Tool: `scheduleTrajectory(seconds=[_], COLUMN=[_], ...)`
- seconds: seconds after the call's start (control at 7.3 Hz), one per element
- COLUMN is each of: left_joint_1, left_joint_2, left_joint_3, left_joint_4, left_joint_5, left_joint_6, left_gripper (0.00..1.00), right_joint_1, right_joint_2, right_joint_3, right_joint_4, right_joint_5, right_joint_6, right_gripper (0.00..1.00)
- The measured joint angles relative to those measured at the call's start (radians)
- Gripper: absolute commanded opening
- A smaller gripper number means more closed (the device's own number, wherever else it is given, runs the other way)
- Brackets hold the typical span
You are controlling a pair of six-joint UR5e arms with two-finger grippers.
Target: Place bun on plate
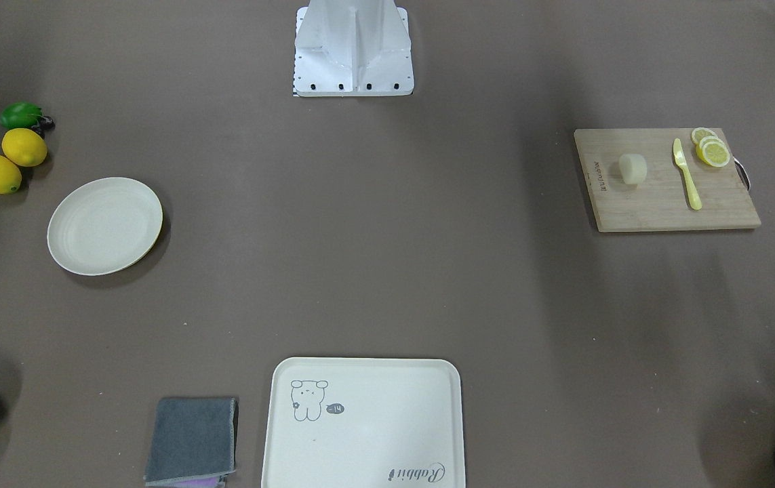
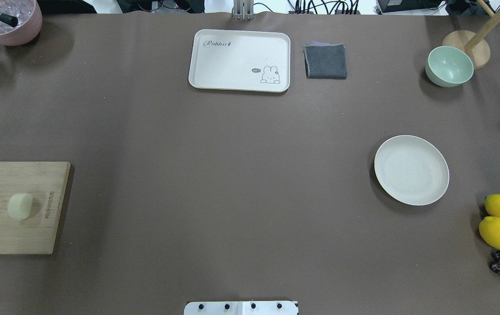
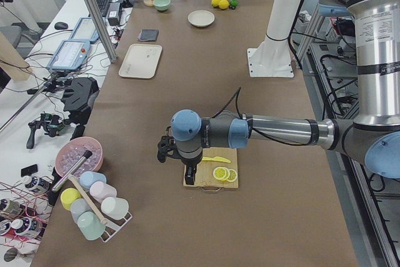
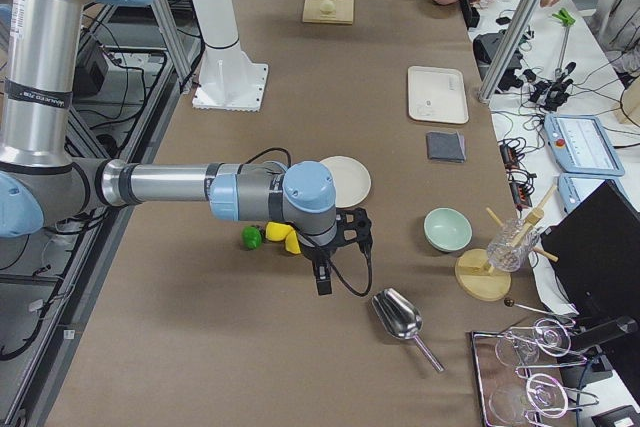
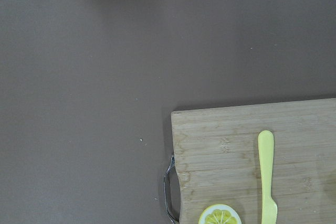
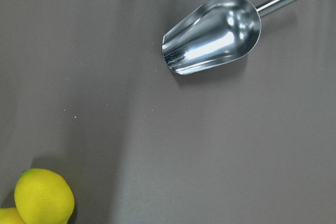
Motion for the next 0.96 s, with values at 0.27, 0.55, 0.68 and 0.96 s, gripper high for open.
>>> scheduleTrajectory(seconds=[0.27, 0.55, 0.68, 0.96], left_joint_1=[-0.002, -0.003, -0.002, -0.004], left_joint_2=[0.0, -0.003, -0.01, -0.033], left_joint_3=[-0.005, -0.009, -0.011, -0.034], left_joint_4=[0.0, 0.0, 0.0, -0.003], left_joint_5=[0.0, 0.0, 0.0, -0.008], left_joint_6=[0.0, 0.001, 0.001, -0.003], left_gripper=[0.97, 0.97, 0.97, 0.97], right_joint_1=[0.0, 0.001, 0.001, 0.002], right_joint_2=[-0.01, -0.014, -0.012, -0.009], right_joint_3=[0.0, 0.002, 0.004, 0.008], right_joint_4=[0.013, 0.022, 0.024, 0.074], right_joint_5=[-0.001, -0.001, -0.002, -0.006], right_joint_6=[-0.012, -0.017, -0.015, -0.006], right_gripper=[1.0, 1.0, 1.0, 1.0])
